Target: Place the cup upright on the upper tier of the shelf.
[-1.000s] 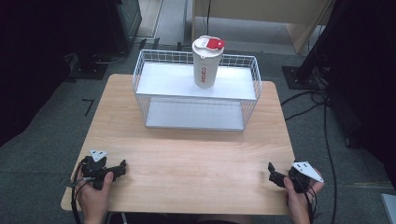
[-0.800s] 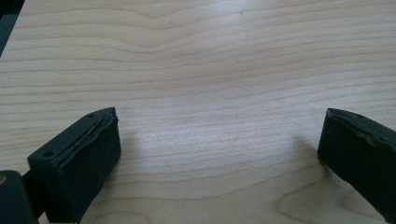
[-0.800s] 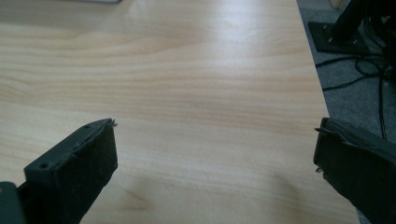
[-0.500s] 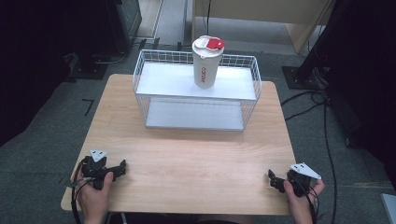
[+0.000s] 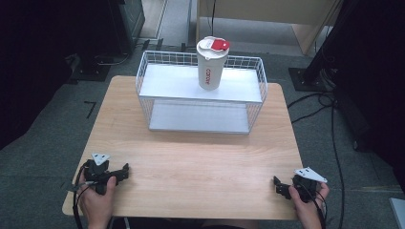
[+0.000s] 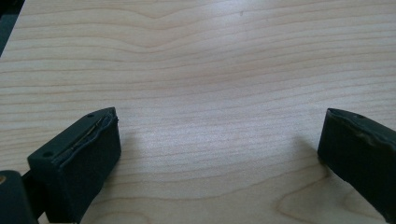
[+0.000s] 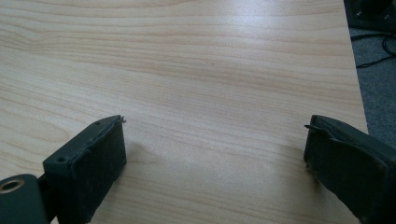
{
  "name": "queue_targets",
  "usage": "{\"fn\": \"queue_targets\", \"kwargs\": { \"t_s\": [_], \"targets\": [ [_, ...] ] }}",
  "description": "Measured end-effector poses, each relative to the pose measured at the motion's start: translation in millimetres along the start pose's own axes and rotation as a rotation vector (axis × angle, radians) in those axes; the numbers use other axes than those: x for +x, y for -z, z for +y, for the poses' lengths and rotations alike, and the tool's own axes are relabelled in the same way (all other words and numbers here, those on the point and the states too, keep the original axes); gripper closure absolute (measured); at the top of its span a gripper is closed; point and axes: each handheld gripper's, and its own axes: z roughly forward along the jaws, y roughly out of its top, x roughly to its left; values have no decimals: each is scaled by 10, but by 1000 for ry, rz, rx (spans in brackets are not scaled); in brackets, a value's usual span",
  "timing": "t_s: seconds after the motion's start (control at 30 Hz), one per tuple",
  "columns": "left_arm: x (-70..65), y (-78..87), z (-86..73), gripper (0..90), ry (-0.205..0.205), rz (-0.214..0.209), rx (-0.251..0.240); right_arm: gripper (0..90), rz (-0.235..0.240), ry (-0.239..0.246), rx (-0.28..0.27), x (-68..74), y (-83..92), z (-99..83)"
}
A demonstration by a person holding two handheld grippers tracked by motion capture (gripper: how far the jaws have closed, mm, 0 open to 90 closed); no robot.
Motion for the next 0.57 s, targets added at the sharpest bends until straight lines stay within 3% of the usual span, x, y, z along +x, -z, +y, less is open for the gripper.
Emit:
{"fn": "queue_targets", "kwargs": {
  "t_s": [0.57],
  "targets": [
    [1,0,2,0,-1,-1,1,21,7,14,8,8,-1,-4]
  ]
}}
